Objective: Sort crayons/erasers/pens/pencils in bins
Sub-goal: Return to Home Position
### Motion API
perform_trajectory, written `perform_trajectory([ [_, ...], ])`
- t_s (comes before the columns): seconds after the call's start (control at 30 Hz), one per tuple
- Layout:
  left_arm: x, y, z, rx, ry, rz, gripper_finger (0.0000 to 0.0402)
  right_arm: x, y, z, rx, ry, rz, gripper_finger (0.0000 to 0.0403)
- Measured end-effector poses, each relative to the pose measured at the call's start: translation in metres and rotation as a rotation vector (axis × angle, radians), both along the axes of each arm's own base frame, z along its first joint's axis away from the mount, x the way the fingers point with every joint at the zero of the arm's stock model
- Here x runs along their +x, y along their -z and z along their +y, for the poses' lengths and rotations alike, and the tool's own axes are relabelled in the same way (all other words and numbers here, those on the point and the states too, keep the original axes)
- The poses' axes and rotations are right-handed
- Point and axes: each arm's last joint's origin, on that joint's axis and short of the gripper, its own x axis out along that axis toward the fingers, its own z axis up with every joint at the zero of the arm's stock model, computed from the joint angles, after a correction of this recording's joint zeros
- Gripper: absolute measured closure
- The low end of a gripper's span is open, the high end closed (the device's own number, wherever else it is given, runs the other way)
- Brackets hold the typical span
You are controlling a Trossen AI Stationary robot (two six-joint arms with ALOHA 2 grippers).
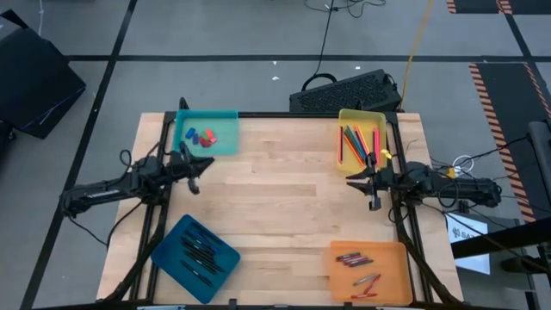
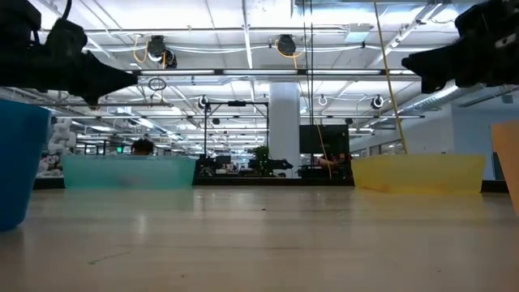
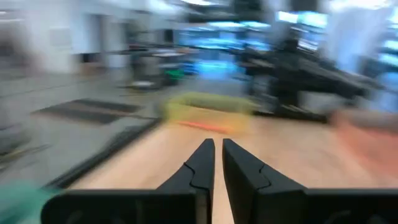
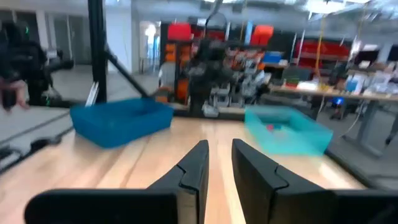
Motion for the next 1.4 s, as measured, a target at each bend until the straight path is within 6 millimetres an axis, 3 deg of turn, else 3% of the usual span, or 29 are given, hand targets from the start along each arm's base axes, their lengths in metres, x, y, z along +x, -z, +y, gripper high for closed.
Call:
perform_trajectory([
  [0.1, 0.001, 0.001, -0.007, 0.075, 0.209, 0.028, 0.0369, 0.000, 0.000, 0.000, -0.010, 0.009, 0.000, 0.0339],
  [0.17, 0.001, 0.001, -0.009, 0.101, 0.257, 0.033, 0.0369, 0.001, 0.003, 0.000, -0.024, 0.010, 0.035, 0.0339],
  [0.5, 0.003, 0.007, -0.008, 0.135, 0.207, 0.105, 0.0369, 0.003, 0.008, -0.001, -0.007, 0.012, 0.094, 0.0339],
  [1.4, 0.003, 0.006, -0.007, 0.085, 0.198, 0.091, 0.0369, 0.003, 0.007, -0.001, -0.010, 0.010, 0.083, 0.0339],
])
